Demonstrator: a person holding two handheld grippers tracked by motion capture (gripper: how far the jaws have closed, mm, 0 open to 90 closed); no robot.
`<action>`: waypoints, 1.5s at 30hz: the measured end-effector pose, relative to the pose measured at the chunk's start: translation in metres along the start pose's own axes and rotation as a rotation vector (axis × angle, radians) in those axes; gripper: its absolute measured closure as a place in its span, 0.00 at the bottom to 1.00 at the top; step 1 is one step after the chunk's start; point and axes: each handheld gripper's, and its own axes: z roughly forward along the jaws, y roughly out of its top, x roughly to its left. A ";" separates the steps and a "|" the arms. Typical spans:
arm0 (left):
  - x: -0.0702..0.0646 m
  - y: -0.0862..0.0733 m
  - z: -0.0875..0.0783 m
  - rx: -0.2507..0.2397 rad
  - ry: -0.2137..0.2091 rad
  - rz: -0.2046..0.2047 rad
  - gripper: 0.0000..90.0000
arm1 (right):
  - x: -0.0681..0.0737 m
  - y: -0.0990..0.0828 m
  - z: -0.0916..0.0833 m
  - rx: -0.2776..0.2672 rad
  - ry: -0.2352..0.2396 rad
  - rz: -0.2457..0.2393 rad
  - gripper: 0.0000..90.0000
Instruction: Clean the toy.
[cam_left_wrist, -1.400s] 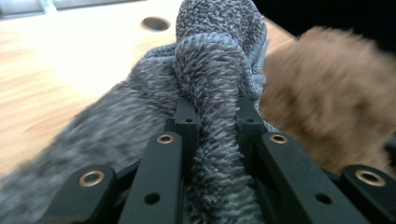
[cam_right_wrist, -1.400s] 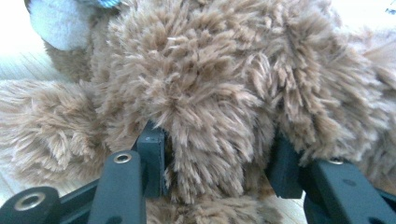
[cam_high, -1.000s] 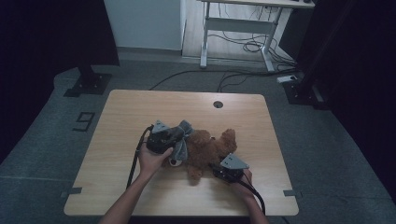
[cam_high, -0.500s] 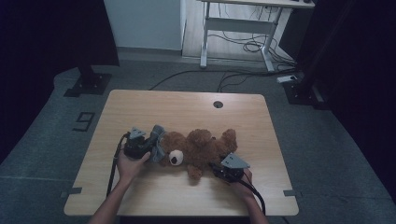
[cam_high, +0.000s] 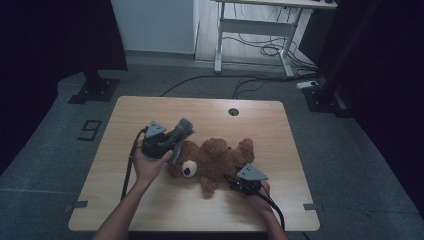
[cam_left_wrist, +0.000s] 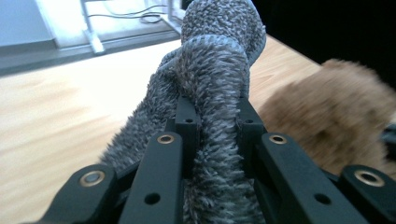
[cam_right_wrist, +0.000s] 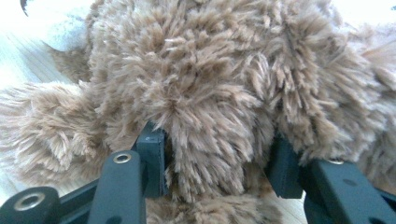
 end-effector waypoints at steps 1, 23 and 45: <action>0.000 0.000 0.000 0.000 0.000 0.000 0.85 | 0.000 0.000 0.000 0.000 0.000 -0.001 0.55; -0.025 -0.050 0.034 0.057 -0.052 0.014 0.86 | -0.004 0.001 -0.020 -0.032 0.039 0.075 0.24; -0.034 -0.072 0.006 -0.013 -0.114 -0.009 0.86 | -0.003 0.015 -0.012 -0.033 0.145 0.227 0.39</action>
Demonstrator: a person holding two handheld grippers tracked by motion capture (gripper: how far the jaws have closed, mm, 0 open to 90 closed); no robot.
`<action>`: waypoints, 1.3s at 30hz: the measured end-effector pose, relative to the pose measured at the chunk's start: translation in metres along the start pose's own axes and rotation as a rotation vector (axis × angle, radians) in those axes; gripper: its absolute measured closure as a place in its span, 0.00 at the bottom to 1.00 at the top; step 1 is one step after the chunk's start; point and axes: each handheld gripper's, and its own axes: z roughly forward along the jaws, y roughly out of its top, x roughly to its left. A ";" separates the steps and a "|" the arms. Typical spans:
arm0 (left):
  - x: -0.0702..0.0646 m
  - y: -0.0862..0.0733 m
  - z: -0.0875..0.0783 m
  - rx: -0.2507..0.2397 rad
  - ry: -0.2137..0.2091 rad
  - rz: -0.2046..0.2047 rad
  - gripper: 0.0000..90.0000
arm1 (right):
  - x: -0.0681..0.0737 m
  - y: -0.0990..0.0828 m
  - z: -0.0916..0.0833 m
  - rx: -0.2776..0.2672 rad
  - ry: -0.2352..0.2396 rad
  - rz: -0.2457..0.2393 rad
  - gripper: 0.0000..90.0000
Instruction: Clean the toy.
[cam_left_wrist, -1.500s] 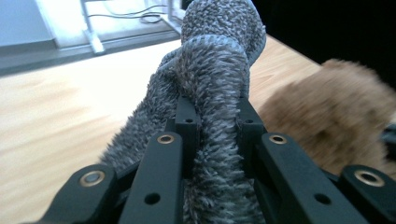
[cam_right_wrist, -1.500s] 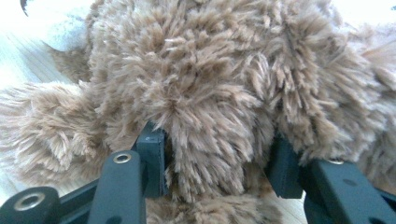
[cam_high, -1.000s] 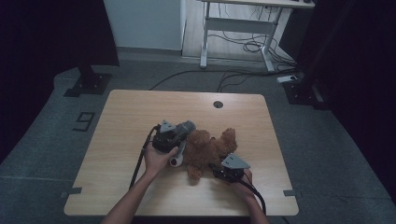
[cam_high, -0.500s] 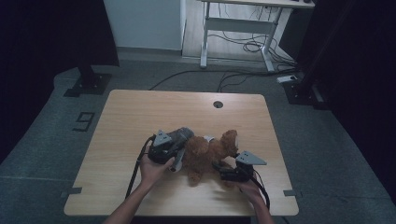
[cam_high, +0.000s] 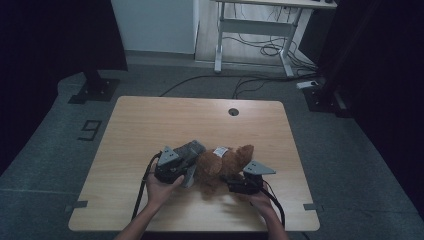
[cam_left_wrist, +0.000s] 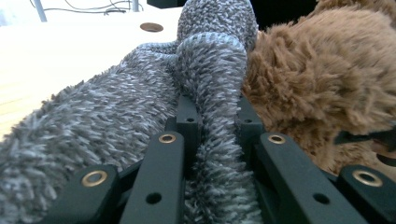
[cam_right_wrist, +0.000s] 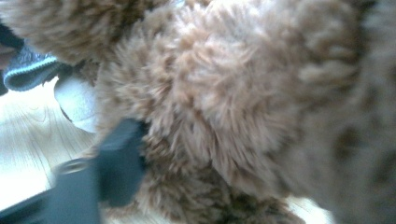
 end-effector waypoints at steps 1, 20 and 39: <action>0.000 0.004 -0.002 0.005 -0.006 -0.006 0.86 | 0.001 -0.003 0.000 -0.017 -0.002 -0.011 0.49; -0.073 0.102 0.054 0.083 -0.149 0.096 0.84 | 0.007 -0.009 -0.004 -0.064 -0.069 -0.121 0.62; -0.039 0.062 0.031 0.164 -0.055 0.120 0.85 | 0.005 -0.013 -0.004 -0.049 -0.089 -0.129 0.67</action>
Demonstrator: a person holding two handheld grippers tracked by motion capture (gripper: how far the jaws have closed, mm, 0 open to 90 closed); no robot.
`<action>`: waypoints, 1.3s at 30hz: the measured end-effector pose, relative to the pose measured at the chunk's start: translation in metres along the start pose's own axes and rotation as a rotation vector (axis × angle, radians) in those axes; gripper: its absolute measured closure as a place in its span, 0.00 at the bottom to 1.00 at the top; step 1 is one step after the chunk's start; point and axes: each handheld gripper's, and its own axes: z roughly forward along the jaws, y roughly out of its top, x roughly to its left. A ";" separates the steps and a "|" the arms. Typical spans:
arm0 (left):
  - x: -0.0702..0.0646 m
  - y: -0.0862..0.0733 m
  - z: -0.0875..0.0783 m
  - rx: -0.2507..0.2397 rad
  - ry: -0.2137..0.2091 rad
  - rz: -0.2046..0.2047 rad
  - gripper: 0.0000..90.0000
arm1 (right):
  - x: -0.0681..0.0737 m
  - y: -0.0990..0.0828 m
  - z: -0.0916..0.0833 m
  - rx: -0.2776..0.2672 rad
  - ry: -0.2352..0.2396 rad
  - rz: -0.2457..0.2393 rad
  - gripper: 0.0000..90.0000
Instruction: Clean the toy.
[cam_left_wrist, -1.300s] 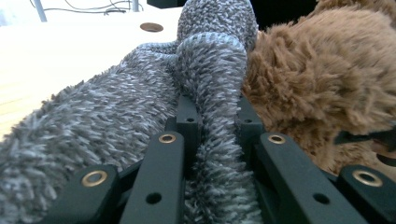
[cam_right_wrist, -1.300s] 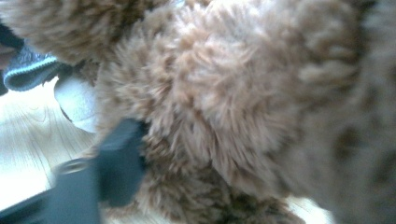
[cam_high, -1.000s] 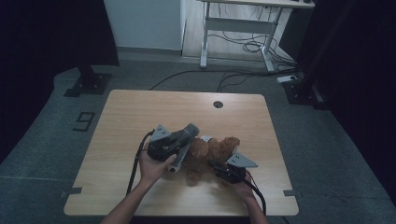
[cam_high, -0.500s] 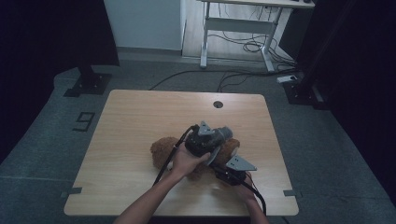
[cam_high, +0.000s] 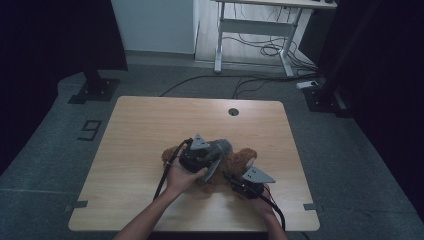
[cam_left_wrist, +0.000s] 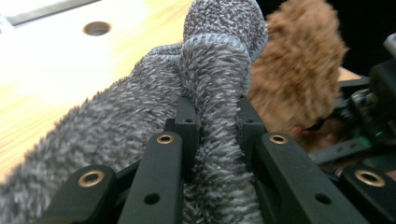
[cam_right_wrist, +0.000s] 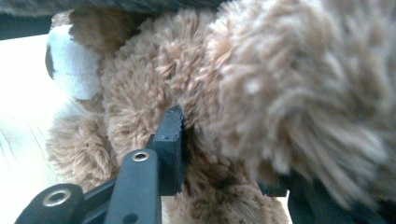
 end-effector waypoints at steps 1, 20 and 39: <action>0.000 0.000 0.000 0.000 0.000 0.000 0.85 | 0.000 0.000 0.000 0.000 0.000 0.000 0.67; 0.078 -0.050 -0.060 -0.047 0.073 -0.204 0.84 | 0.001 -0.004 0.000 0.015 0.015 -0.044 0.67; -0.018 0.049 -0.008 -0.057 -0.070 0.004 0.84 | 0.001 -0.006 0.000 0.026 0.016 -0.057 0.66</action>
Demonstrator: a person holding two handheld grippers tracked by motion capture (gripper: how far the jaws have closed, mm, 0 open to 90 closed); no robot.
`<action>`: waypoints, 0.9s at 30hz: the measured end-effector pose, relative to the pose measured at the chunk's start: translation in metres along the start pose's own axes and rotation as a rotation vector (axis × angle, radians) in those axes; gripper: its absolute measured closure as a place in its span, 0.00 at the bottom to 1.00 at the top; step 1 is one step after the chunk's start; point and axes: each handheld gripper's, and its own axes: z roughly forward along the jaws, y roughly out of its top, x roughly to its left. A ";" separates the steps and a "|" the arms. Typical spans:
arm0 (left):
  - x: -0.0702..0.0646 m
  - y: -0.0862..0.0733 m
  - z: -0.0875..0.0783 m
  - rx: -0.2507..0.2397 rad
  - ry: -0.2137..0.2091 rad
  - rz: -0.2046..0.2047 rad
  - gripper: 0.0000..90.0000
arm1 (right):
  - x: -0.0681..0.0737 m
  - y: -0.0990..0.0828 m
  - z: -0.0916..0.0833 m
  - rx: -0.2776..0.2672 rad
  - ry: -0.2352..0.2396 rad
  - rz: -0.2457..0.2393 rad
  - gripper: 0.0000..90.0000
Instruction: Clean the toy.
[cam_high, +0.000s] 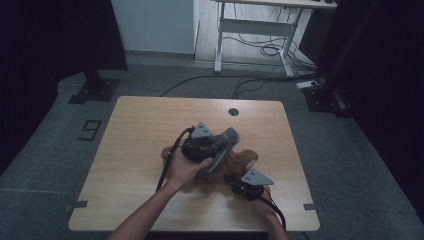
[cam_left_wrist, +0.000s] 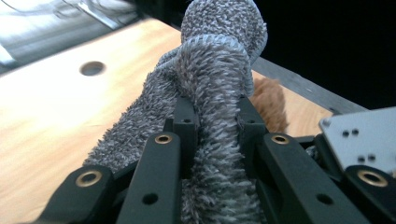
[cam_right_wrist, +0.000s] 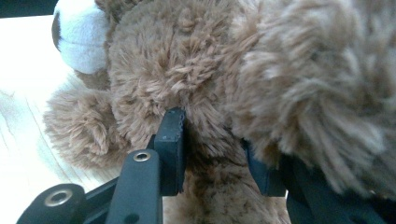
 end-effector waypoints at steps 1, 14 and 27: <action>-0.003 0.000 0.018 0.034 -0.022 -0.017 0.84 | 0.000 0.000 0.000 -0.002 0.002 0.001 0.66; 0.027 -0.039 0.019 0.055 -0.034 -0.115 0.84 | 0.004 -0.001 0.005 0.079 -0.022 -0.059 0.67; 0.085 -0.074 -0.049 -0.001 0.090 -0.201 0.83 | 0.004 -0.001 0.007 0.107 -0.036 -0.074 0.72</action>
